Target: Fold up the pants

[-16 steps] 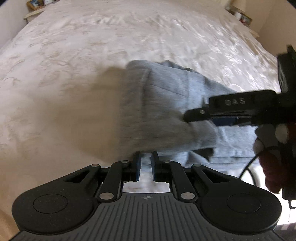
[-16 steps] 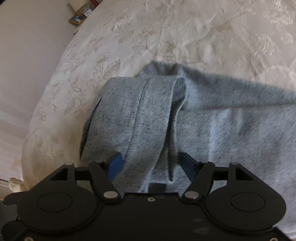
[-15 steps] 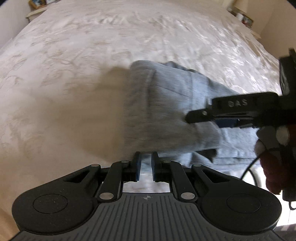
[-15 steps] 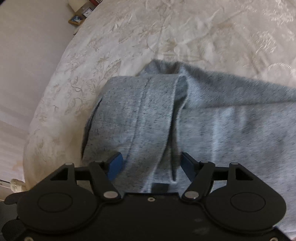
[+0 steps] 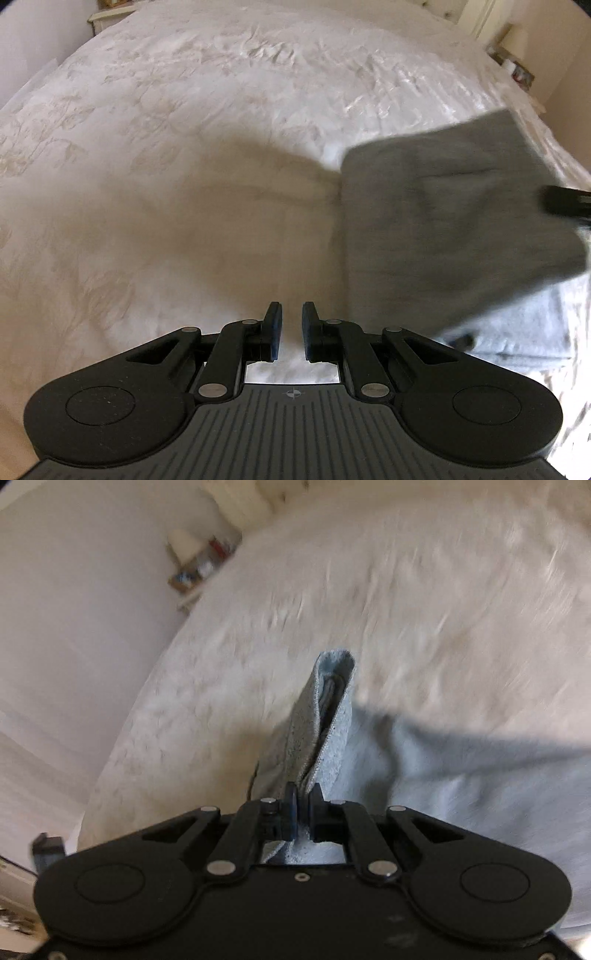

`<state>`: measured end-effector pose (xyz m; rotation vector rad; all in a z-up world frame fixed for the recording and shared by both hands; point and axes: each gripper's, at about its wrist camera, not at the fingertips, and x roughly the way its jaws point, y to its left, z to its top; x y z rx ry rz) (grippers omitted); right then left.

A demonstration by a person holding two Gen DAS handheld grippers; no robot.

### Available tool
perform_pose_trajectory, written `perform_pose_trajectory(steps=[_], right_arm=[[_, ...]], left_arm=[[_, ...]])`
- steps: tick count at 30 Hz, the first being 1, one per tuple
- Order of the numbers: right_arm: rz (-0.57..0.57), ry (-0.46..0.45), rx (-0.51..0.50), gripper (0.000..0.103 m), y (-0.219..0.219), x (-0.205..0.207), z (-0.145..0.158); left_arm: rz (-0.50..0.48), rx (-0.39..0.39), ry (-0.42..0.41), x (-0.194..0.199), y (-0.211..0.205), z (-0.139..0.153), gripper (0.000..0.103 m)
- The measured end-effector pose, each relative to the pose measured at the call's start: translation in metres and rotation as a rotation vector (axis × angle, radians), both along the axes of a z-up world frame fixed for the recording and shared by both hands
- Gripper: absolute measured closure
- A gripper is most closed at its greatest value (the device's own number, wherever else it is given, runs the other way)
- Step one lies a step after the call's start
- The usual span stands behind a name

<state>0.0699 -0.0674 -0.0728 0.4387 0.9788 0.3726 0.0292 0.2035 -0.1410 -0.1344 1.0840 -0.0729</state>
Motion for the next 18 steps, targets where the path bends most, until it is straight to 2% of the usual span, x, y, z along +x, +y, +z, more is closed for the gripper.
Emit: perform_pose_trajectory(steps=[2,5,8,13,15,18], right_arm=[[-0.065,-0.012,-0.050,0.096,-0.031,-0.012,0.016],[-0.160,-0.002,-0.187,0.096,-0.075,-0.027,0.016],[-0.256,0.074,-0.257,0.096,-0.116,-0.036,-0.010],[-0.302,0.253,-0.330,0.096,-0.147,-0.035,-0.090],[-0.281,0.263,-0.355,0.096,-0.144,-0.034,-0.101],[-0.278,0.234,-0.346,0.096,-0.144,-0.035,-0.093]], left_arm=[[-0.028,-0.006,-0.014,0.003,-0.011,0.005,0.092],[-0.078,-0.022,-0.029,0.007,-0.031,0.009,0.092],[-0.139,-0.032,-0.027,0.011,-0.058,0.009,0.092],[-0.230,-0.034,-0.019,0.014,-0.101,0.007,0.092],[-0.263,-0.035,-0.018,0.017,-0.117,0.005,0.092],[-0.295,-0.028,-0.009,0.022,-0.138,0.000,0.092]])
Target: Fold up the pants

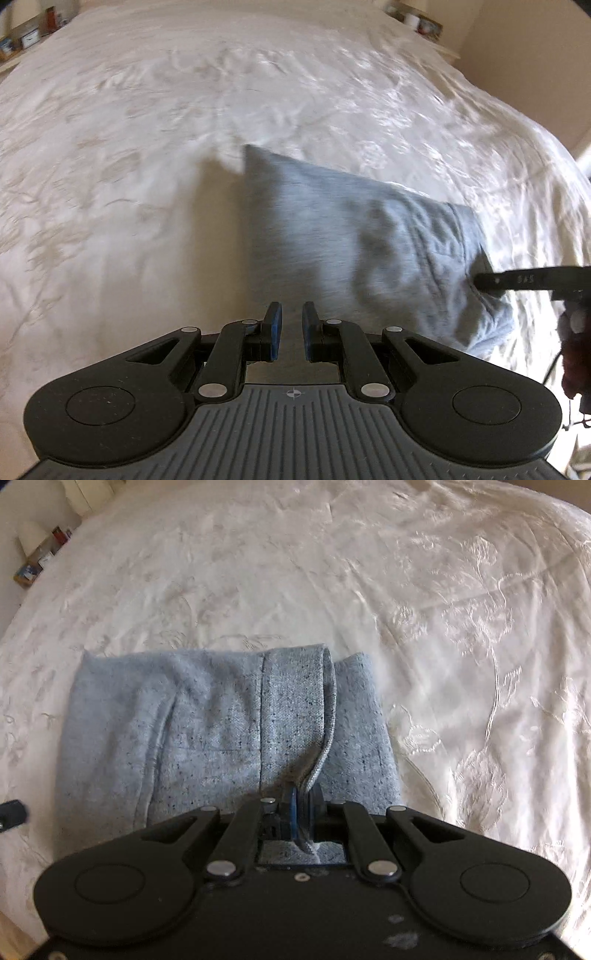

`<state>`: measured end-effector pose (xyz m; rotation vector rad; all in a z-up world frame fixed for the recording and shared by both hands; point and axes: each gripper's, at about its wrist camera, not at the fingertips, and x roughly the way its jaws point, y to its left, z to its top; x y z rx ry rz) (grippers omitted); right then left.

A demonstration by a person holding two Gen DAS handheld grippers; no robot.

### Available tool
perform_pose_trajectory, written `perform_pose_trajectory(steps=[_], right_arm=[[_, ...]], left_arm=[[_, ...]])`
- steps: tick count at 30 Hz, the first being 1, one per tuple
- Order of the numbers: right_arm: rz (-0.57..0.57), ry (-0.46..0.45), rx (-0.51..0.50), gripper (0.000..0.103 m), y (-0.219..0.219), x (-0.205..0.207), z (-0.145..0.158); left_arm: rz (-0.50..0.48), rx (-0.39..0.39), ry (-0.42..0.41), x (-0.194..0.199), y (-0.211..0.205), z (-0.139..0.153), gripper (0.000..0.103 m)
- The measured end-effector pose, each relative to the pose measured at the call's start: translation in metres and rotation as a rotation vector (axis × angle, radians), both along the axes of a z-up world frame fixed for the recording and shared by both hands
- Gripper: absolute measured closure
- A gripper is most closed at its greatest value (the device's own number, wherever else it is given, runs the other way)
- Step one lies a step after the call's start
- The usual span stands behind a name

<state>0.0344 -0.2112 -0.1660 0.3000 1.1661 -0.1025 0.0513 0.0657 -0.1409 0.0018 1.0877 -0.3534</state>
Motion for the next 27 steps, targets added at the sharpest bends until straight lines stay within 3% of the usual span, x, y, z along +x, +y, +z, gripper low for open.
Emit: perform_pose_trajectory(steps=[4,7,12,14,16,21,24,27], right_arm=[[-0.055,-0.105,0.046,0.097,-0.012,-0.012,0.036],[-0.058,-0.150,0.003,0.097,-0.013,-0.024,0.053],[-0.086,0.012,0.023,0.095,-0.024,-0.021,-0.010],[-0.079,0.022,0.034,0.091,-0.027,-0.020,-0.013],[-0.068,0.004,0.029,0.079,-0.029,-0.020,-0.004],[-0.051,-0.120,-0.003,0.059,-0.029,-0.022,0.029],[-0.011,-0.166,0.004,0.059,-0.019,-0.016,0.038],[0.010,-0.155,0.022,0.059,-0.013,0.004,0.026]], left_arm=[[-0.026,-0.007,0.005,0.005,-0.021,-0.002,0.091],[-0.038,-0.002,0.012,0.006,-0.031,-0.006,0.091],[-0.055,0.056,0.096,0.015,-0.043,-0.040,0.090],[-0.079,0.088,0.151,0.020,-0.045,-0.055,0.090],[-0.089,0.098,0.152,0.022,-0.045,-0.056,0.090],[-0.080,0.099,0.068,0.031,-0.039,-0.027,0.088],[-0.054,0.084,0.018,0.052,-0.034,-0.014,0.085],[-0.004,0.088,0.007,0.085,-0.031,-0.013,0.085]])
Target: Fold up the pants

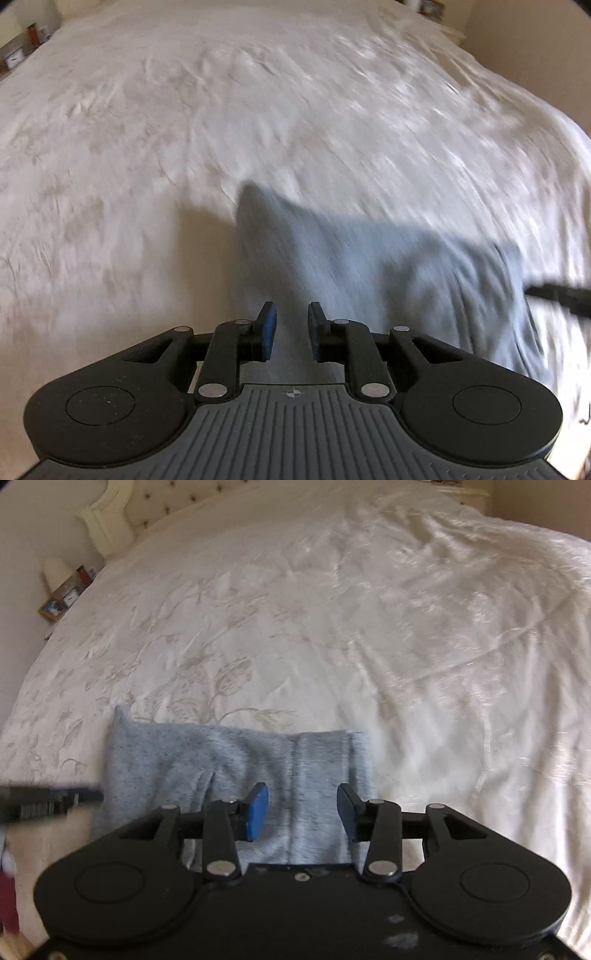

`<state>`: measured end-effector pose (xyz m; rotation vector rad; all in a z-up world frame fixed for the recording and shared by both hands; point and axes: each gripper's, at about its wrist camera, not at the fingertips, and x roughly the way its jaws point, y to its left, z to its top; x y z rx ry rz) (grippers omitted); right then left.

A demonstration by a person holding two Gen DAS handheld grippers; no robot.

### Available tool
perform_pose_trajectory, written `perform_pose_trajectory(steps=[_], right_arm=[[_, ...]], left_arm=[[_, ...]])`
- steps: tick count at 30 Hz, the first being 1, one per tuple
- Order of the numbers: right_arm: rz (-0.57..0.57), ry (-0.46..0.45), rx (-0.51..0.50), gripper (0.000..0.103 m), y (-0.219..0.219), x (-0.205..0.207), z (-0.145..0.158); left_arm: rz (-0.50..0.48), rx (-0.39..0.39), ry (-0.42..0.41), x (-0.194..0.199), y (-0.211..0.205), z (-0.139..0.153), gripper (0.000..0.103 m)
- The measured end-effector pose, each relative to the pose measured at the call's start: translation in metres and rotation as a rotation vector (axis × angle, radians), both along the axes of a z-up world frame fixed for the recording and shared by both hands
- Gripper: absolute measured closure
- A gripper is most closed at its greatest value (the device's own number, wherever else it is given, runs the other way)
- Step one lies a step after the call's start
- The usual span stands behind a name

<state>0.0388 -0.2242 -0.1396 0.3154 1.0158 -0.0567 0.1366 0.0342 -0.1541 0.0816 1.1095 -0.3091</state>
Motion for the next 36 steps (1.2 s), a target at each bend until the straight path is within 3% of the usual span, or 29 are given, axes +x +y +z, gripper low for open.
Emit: perform_pose_trajectory(steps=[3,7,14,23,32,34,35,36], right_arm=[[0.028,0.029,-0.005,0.059,0.007,0.011,-0.014],[0.037,0.086,-0.032,0.059,0.010,0.007,-0.028],[0.009,0.110,-0.018,0.059,0.007,-0.004,-0.033],[-0.042,0.128,0.051,0.058,-0.004,-0.025,-0.035],[-0.081,0.125,0.190,0.054,-0.018,-0.035,-0.043],[-0.079,0.124,0.222,0.073,-0.022,-0.036,-0.043],[-0.070,0.123,0.236,0.095,-0.022,-0.036,-0.043],[-0.067,0.118,0.237,0.097,-0.020,-0.035,-0.042]], left_arm=[[0.059,0.009,-0.012,0.033,0.002,-0.005,0.085],[0.102,0.026,0.041,0.075,-0.001,-0.027,0.085],[0.040,0.119,0.082,0.102,-0.016,-0.053,0.085],[0.079,0.070,-0.007,0.065,0.012,-0.005,0.085],[0.077,0.057,0.049,-0.021,0.026,0.003,0.085],[0.087,0.048,0.068,-0.035,0.027,0.003,0.085],[0.093,0.045,0.078,-0.040,0.027,0.002,0.085],[0.099,0.044,0.085,-0.044,0.027,0.001,0.085]])
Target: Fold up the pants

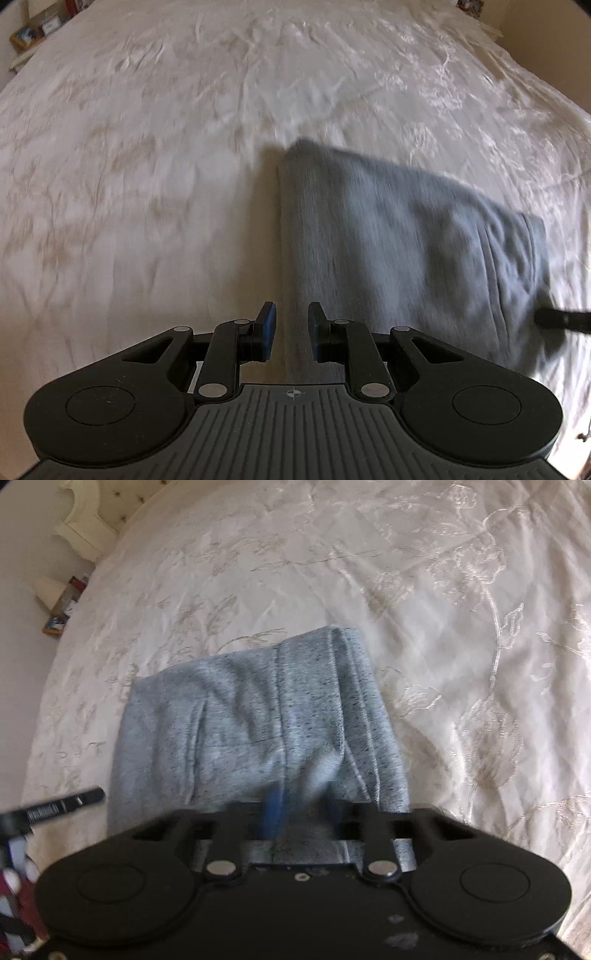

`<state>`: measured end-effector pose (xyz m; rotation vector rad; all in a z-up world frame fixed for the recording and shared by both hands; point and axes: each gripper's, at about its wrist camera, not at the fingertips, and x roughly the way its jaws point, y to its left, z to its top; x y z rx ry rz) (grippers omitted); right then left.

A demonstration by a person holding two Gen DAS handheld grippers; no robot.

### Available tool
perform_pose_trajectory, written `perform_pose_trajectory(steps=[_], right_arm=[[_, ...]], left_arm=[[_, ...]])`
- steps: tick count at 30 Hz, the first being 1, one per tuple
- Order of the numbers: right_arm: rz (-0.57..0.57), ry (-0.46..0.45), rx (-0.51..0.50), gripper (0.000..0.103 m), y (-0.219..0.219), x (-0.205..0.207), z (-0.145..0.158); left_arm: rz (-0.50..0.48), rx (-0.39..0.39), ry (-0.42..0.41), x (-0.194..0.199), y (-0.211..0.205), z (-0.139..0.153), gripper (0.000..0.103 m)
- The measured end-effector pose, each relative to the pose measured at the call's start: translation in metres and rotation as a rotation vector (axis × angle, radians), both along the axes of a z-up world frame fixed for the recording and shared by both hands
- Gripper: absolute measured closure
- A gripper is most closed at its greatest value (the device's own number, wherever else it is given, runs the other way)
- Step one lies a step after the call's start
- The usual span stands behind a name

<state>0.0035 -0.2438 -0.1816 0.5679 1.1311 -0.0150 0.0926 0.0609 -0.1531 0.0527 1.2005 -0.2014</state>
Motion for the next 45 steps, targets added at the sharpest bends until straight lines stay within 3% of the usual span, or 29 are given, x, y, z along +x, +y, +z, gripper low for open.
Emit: perform_pose_trajectory(steps=[3,6,8,12,14,17,20,25,28,32,36,39,40,42,44,45], right_arm=[[0.056,-0.035,-0.056,0.098,0.012,0.004,0.016],[0.156,-0.079,-0.248,0.100,0.032,0.007,0.045],[0.167,-0.074,-0.327,0.100,0.031,0.005,0.047],[0.131,0.037,-0.359,0.100,0.021,0.011,-0.001],[0.127,0.044,-0.360,0.099,0.024,0.013,-0.008],[0.107,0.004,-0.326,0.096,0.024,0.011,0.003],[0.061,-0.012,-0.293,0.083,0.016,0.005,0.014],[0.010,-0.131,-0.331,0.083,0.016,0.001,0.042],[0.054,-0.175,-0.271,0.083,0.027,0.016,0.045],[0.133,-0.166,-0.295,0.083,0.042,0.054,0.024],[0.127,-0.105,-0.322,0.089,0.047,0.098,-0.001],[0.153,-0.120,-0.369,0.089,0.047,0.116,-0.003],[0.154,-0.124,-0.370,0.088,0.045,0.117,-0.001],[0.127,-0.154,-0.360,0.070,0.039,0.110,0.010],[0.081,-0.196,-0.353,0.058,0.028,0.092,0.020],[0.066,-0.211,-0.344,0.056,0.024,0.085,0.022]], left_arm=[[0.003,0.004,0.004,-0.007,0.001,-0.001,0.085],[-0.007,0.008,-0.016,-0.008,-0.002,0.005,0.085],[-0.023,0.004,-0.035,-0.009,-0.006,0.009,0.084],[-0.062,-0.004,-0.035,-0.010,-0.021,0.007,0.084],[-0.088,0.001,-0.031,-0.013,-0.030,0.004,0.083],[-0.126,0.017,0.008,-0.023,-0.039,-0.010,0.078],[-0.166,0.069,0.038,-0.035,-0.041,-0.028,0.077],[-0.193,0.076,0.030,-0.036,-0.039,-0.029,0.077],[-0.180,0.060,0.035,-0.034,-0.034,-0.031,0.076],[-0.166,0.056,0.022,-0.039,-0.031,-0.032,0.075],[-0.170,0.071,-0.005,-0.045,-0.033,-0.033,0.074],[-0.173,0.077,-0.011,-0.045,-0.035,-0.032,0.074],[-0.168,0.067,-0.012,-0.045,-0.033,-0.030,0.074],[-0.144,0.021,-0.016,-0.042,-0.025,-0.022,0.074],[-0.122,-0.036,-0.024,-0.039,-0.017,-0.013,0.073],[-0.113,-0.059,-0.032,-0.036,-0.013,-0.009,0.072]])
